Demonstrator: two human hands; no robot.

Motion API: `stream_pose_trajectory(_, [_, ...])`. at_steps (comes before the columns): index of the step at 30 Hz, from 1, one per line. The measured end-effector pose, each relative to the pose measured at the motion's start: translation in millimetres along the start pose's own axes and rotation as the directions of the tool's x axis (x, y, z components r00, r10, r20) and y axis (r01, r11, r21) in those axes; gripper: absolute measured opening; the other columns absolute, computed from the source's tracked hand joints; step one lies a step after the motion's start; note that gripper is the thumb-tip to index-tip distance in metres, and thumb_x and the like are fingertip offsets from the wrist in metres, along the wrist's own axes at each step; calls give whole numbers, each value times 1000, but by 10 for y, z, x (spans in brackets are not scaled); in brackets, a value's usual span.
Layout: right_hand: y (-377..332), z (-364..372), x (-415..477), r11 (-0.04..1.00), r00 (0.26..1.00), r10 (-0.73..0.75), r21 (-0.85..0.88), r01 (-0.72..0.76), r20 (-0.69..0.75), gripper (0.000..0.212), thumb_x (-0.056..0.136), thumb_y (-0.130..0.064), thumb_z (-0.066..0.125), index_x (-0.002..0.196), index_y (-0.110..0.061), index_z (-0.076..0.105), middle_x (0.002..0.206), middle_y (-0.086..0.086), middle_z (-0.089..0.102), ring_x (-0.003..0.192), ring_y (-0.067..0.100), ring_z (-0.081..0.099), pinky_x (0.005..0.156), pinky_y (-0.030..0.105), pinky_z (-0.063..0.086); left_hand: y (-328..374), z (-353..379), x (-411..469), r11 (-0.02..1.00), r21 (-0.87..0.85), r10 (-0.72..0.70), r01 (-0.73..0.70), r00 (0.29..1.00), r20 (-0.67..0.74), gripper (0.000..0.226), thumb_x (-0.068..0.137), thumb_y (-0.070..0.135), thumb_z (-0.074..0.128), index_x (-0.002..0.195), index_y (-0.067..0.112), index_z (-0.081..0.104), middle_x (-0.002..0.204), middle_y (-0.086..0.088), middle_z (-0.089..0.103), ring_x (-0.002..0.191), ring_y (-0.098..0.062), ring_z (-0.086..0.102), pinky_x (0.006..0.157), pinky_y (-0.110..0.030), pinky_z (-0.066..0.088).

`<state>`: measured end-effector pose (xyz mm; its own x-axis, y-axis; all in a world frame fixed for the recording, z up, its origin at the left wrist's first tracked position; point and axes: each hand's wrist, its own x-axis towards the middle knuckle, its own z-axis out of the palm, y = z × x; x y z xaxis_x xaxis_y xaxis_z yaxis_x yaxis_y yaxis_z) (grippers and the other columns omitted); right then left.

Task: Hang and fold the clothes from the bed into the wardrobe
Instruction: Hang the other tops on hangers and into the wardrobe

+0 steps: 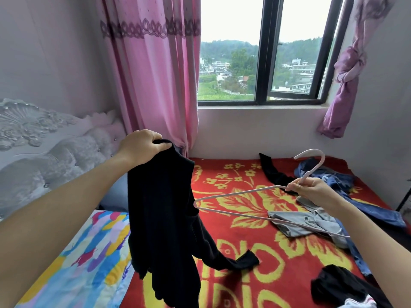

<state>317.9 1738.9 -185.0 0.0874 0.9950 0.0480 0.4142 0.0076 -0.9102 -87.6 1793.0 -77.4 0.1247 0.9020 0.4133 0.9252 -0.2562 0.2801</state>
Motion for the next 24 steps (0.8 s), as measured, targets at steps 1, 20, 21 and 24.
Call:
stream_pose_trajectory(1, [-18, 28, -11, 1000, 1000, -10, -4, 10, -3, 14, 89, -14, 60, 77, -12, 68, 74, 10, 54, 71, 19, 44, 52, 14, 35, 4, 2, 1, 1000, 0, 2, -2, 1000, 1, 33, 89, 48, 56, 74, 20, 65, 64, -3, 64, 66, -17, 61, 66, -32, 44])
stream_pose_trajectory(20, [253, 993, -212, 837, 995, 34, 546, 20, -89, 86, 29, -74, 78, 80, -6, 67, 42, -10, 29, 36, 3, 21, 36, 14, 23, -212, 74, -65, 987, 89, 134, -136, 991, 30, 28, 89, 46, 56, 80, 19, 59, 68, 1, 61, 74, -21, 58, 69, -33, 41])
stream_pose_trajectory(21, [280, 1029, -199, 833, 995, 44, 553, 10, -85, 90, 26, -76, 78, 81, -6, 67, 43, -8, 29, 36, 4, 21, 36, 14, 21, -251, 65, -66, 987, 57, 148, -151, 988, 49, 24, 89, 43, 58, 82, 20, 60, 68, 2, 61, 72, -20, 58, 70, -33, 42])
stream_pose_trajectory(24, [219, 1018, -159, 837, 997, 9, 546, 37, -82, 89, 22, -77, 78, 77, -8, 68, 44, -7, 28, 36, 4, 20, 35, 14, 21, -312, 51, -89, 982, -43, 190, -185, 972, 142, 12, 84, 36, 68, 78, 29, 59, 64, 14, 57, 67, -11, 55, 73, -33, 44])
